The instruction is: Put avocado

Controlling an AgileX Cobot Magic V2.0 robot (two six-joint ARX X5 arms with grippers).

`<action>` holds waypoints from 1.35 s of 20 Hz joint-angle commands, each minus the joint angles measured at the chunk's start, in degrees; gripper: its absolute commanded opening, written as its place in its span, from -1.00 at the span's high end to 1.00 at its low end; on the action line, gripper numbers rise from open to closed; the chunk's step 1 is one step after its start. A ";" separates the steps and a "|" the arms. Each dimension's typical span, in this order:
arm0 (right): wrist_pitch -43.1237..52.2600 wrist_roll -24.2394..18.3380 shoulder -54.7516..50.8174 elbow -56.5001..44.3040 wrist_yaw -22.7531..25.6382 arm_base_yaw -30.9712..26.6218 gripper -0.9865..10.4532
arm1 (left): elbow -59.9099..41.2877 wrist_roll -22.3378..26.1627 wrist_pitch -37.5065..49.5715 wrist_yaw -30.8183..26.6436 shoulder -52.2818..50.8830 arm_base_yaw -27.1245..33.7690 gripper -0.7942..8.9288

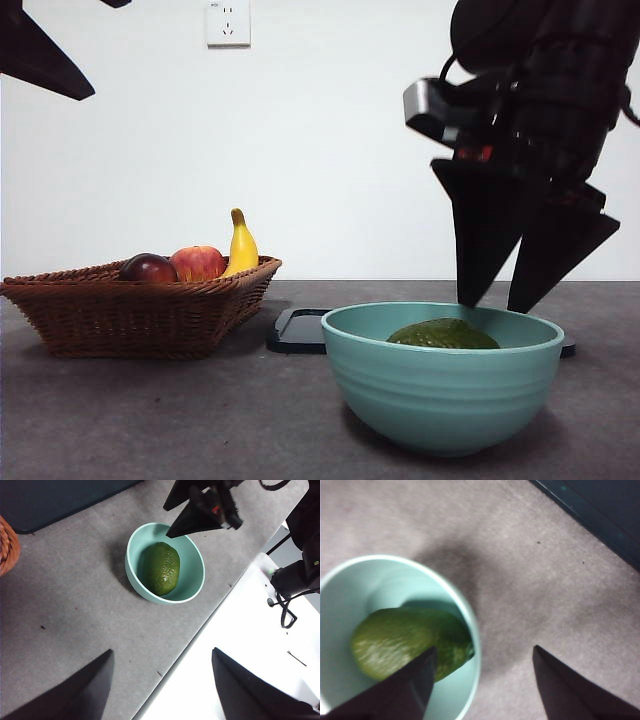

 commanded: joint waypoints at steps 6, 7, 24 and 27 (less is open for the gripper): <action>2.38 -0.09 4.37 1.09 0.59 1.40 0.50 | 0.61 0.94 0.70 0.33 0.33 -0.33 0.20; 2.75 -0.09 4.37 1.09 0.59 1.62 0.55 | 0.61 0.94 0.79 0.33 0.33 -0.33 0.20; 0.46 1.92 3.08 6.05 0.39 2.51 0.81 | 0.63 1.09 1.05 0.33 0.33 -0.33 0.20; -1.60 1.97 3.23 12.26 0.63 1.03 0.81 | 0.63 1.11 1.03 0.33 0.33 -0.33 0.20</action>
